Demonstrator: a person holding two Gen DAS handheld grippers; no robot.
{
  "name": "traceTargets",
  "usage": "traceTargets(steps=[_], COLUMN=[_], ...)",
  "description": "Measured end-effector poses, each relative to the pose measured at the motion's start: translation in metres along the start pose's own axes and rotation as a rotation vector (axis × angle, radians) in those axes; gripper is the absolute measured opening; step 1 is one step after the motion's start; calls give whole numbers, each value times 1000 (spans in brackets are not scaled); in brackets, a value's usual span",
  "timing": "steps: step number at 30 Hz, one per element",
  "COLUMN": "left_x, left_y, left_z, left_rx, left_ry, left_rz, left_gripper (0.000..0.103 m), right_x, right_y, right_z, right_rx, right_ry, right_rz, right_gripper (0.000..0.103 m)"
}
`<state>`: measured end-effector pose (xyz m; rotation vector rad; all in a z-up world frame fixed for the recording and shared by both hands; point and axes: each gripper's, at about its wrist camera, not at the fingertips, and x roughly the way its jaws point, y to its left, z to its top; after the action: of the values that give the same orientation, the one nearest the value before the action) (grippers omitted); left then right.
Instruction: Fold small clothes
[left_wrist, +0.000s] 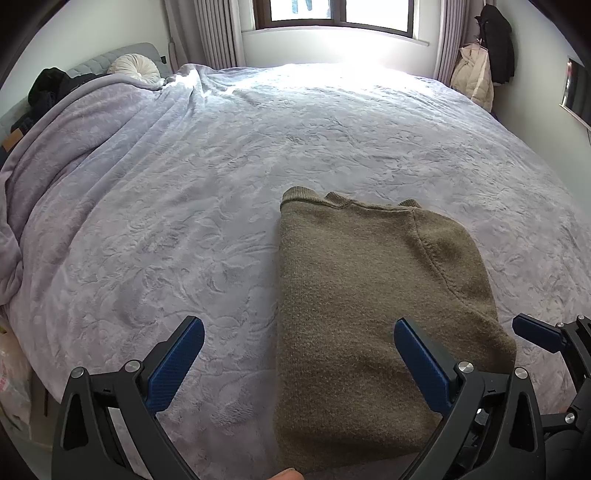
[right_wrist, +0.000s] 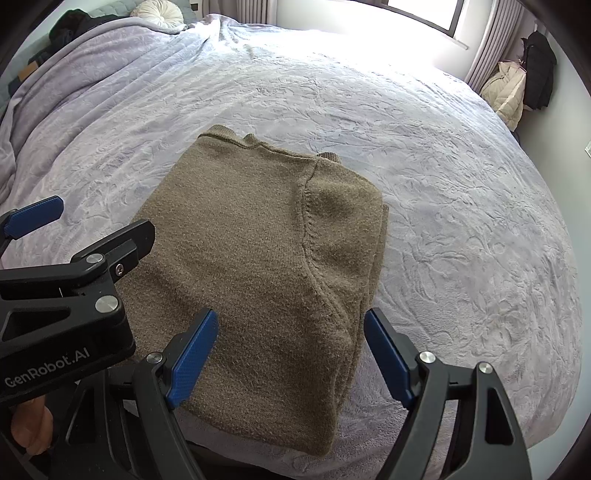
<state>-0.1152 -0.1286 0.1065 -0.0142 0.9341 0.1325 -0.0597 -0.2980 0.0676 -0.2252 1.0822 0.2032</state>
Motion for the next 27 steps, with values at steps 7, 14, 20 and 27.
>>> traceTargets(steps=[7, 14, 20, 27], left_x=[0, 1, 1, 1], left_y=[2, 2, 2, 3], left_z=[0, 0, 1, 0], left_rx=[-3, -5, -5, -1], left_ry=[5, 4, 8, 10], left_rz=[-9, -4, -6, -12], left_gripper=[103, 103, 103, 103], right_x=[0, 0, 0, -1], right_y=[0, 1, 1, 2], right_z=[0, 0, 0, 0], right_rx=[1, 1, 1, -1], right_ry=[0, 0, 1, 1], right_rz=[-1, -1, -1, -1], right_gripper=[84, 84, 84, 84])
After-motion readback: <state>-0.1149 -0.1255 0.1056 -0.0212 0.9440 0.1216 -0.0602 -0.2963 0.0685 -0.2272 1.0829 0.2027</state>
